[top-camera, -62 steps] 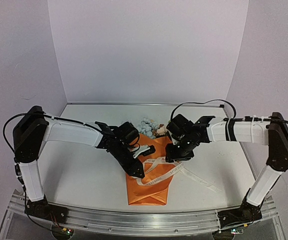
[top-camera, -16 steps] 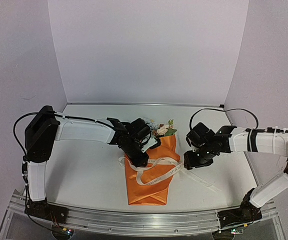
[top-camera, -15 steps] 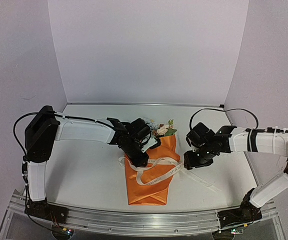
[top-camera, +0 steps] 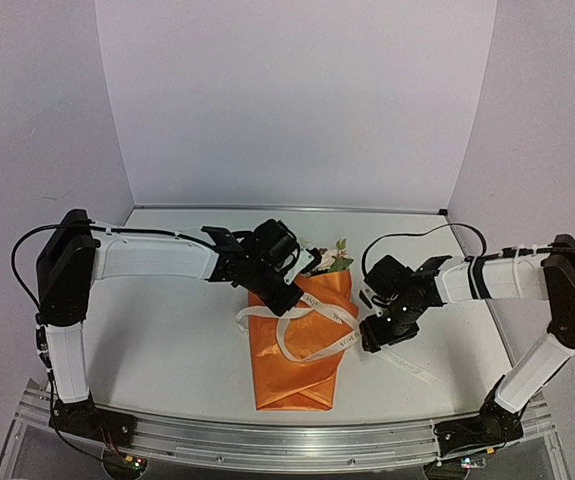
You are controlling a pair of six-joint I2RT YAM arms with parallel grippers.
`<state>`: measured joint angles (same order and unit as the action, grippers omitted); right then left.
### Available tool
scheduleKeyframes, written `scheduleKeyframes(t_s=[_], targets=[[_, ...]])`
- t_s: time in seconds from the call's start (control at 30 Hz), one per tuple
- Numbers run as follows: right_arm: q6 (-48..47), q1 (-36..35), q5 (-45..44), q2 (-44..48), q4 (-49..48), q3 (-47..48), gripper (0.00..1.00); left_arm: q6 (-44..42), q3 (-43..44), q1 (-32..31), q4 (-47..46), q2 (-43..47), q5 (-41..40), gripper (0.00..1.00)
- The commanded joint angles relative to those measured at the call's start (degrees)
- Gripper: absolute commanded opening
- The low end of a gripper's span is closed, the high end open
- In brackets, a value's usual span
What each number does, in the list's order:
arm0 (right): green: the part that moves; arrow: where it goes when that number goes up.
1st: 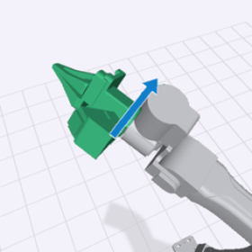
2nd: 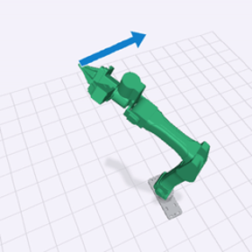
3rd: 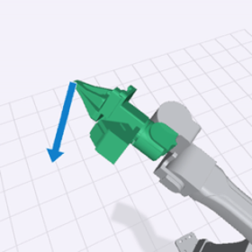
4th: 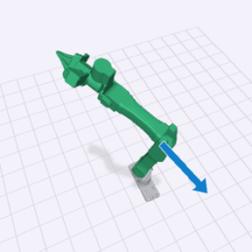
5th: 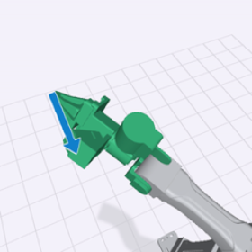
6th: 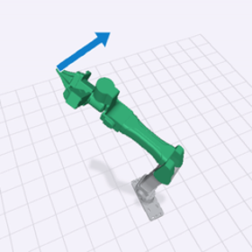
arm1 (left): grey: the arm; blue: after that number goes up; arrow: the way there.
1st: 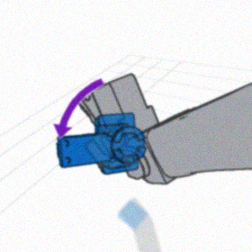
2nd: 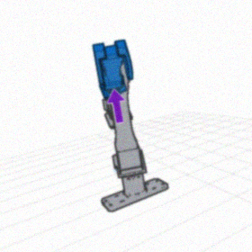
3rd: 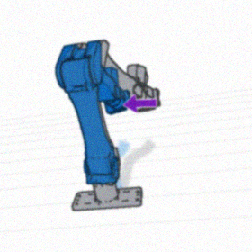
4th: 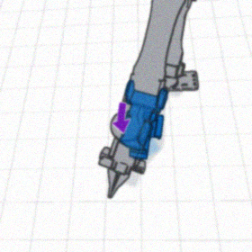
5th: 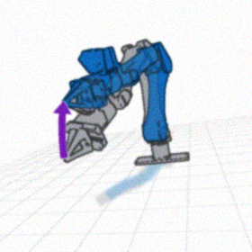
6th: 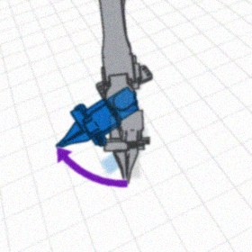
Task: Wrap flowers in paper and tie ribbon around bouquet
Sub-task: Cross the ribbon over the folded bouquet, then adjust the ribbon on the folded bouquet.
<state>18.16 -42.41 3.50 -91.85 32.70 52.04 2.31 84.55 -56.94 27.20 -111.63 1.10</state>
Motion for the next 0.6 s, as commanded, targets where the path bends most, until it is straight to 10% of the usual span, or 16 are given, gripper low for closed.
scheduleKeyframes(t_s=[0.0, 0.27, 0.57], targets=[[-2.27, -0.08, 2.12, -3.33, -1.92, 2.79, 0.64, 2.82, -0.7, 1.2, -3.39, 3.08, -2.39, 0.0], [0.33, -0.21, -3.02, -7.92, -2.03, 2.32, 0.5, 3.71, -1.22, 2.03, -4.42, 4.06, -1.7, 0.0], [3.36, -0.21, -5.39, -5.28, -1.27, -1.54, 0.03, 9.48, -7.48, 5.72, -9.49, 9.9, -3.98, 0.0]])
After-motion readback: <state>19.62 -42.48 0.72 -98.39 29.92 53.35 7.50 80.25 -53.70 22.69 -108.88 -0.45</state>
